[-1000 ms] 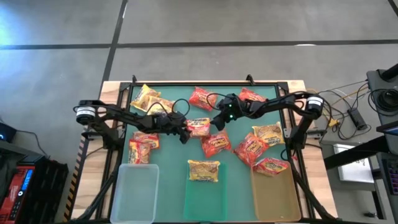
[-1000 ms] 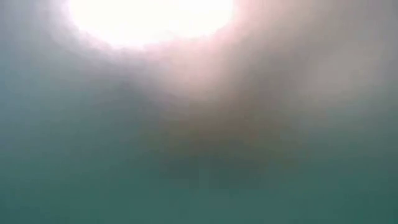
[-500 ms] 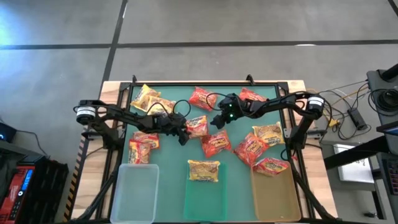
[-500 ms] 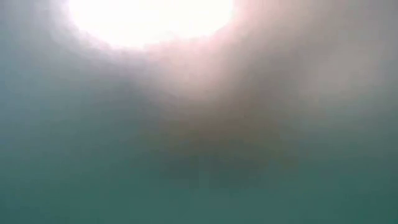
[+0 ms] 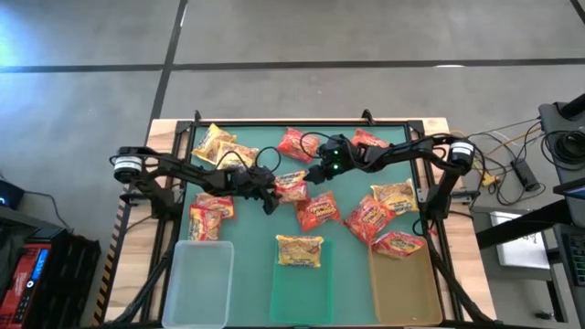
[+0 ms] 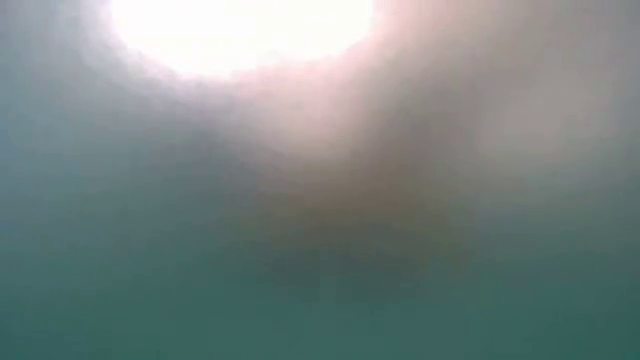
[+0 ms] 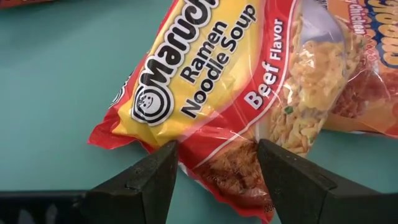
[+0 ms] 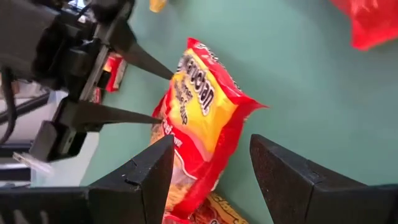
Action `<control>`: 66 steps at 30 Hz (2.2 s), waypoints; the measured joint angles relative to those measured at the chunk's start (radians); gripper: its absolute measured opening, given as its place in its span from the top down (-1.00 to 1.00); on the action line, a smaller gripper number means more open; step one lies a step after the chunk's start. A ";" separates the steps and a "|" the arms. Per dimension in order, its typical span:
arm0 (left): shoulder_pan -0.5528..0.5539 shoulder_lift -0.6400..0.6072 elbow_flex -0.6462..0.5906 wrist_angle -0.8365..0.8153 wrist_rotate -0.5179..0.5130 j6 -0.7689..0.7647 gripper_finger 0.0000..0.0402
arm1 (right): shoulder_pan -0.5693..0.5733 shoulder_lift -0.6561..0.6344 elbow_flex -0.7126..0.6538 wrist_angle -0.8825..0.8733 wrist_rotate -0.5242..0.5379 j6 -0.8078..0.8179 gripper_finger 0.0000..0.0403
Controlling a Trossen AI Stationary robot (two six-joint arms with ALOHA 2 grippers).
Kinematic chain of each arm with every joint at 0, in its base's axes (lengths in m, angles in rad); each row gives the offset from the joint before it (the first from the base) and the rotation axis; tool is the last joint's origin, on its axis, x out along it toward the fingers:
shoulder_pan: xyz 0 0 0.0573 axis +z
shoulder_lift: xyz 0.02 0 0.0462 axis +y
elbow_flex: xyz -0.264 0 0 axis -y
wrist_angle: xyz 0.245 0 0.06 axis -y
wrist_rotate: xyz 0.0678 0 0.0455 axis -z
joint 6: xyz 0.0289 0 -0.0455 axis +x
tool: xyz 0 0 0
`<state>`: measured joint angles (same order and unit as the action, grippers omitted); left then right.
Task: Sort Maruchan noodles
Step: Put the red noodle pack into the orange bin
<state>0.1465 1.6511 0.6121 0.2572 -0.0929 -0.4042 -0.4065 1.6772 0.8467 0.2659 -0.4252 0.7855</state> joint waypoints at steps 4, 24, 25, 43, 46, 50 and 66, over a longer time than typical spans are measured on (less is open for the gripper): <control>0.000 0.022 0.001 0.014 0.000 -0.004 -0.04 | 0.001 0.009 0.000 -0.017 0.006 0.018 0.00; -0.001 0.050 0.000 0.091 -0.003 0.014 -0.04 | 0.062 0.145 0.093 0.063 0.118 0.006 0.00; -0.001 0.050 0.000 0.091 -0.003 0.014 -0.04 | 0.066 0.161 0.105 0.062 0.114 0.003 0.00; -0.005 0.026 -0.002 0.082 0.007 0.006 -0.04 | 0.083 0.206 0.174 0.014 0.009 -0.117 0.43; -0.009 -0.007 -0.003 0.073 0.009 0.011 -0.04 | 0.084 0.204 0.175 0.015 -0.012 -0.141 0.49; -0.015 -0.067 -0.005 0.051 0.028 0.003 -0.04 | 0.079 0.194 0.174 0.003 -0.038 -0.179 0.49; -0.048 -0.298 -0.054 0.035 -0.099 -0.035 -0.04 | 0.073 -0.013 0.168 -0.232 -0.080 -0.465 0.51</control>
<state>0.0986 1.3534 0.5577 0.2920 -0.1923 -0.4395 -0.3336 1.6645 1.0145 0.0340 -0.5047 0.3209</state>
